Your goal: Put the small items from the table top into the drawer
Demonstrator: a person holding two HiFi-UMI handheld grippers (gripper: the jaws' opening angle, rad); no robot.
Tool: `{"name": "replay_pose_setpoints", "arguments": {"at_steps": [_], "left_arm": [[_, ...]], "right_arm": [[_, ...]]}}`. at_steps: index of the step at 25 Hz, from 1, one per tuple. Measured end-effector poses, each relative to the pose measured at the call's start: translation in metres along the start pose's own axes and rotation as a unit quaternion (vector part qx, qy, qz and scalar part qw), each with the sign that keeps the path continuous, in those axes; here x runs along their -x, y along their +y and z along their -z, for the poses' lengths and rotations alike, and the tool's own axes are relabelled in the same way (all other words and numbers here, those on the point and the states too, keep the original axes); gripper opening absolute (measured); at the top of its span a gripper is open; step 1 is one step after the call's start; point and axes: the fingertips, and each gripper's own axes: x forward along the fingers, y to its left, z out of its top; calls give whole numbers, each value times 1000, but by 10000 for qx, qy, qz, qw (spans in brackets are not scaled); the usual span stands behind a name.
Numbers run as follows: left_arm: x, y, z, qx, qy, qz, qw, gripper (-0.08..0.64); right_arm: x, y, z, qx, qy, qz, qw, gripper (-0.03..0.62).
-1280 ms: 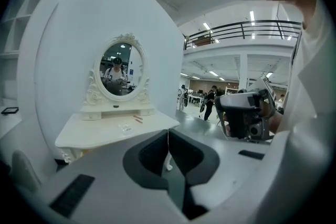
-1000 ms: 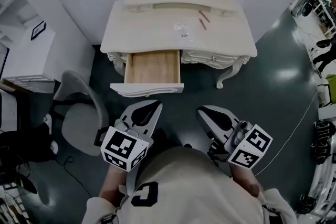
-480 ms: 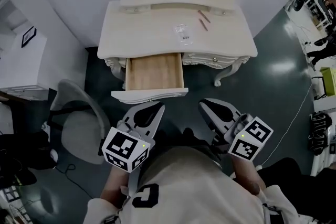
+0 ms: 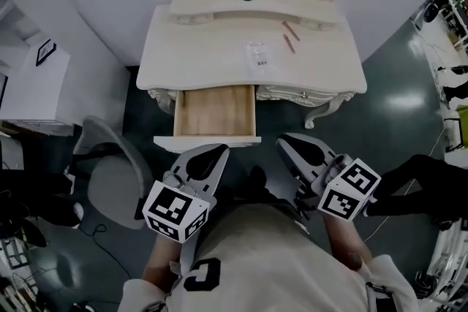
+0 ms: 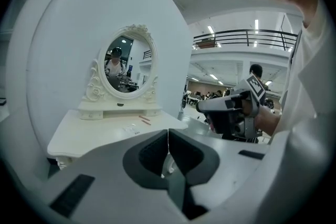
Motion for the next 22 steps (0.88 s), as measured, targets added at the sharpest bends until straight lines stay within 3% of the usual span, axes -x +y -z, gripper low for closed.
{"name": "replay_pose_setpoints", "arguments": {"at_steps": [12, 22], "left_arm": [[-46, 14, -11, 21, 162, -234, 9996, 57], [-62, 24, -10, 149, 282, -391, 9987, 57]], "right_arm": [[-28, -66, -24, 463, 312, -67, 9984, 29], [-82, -159, -4, 1177, 1287, 702, 9822, 31]]}}
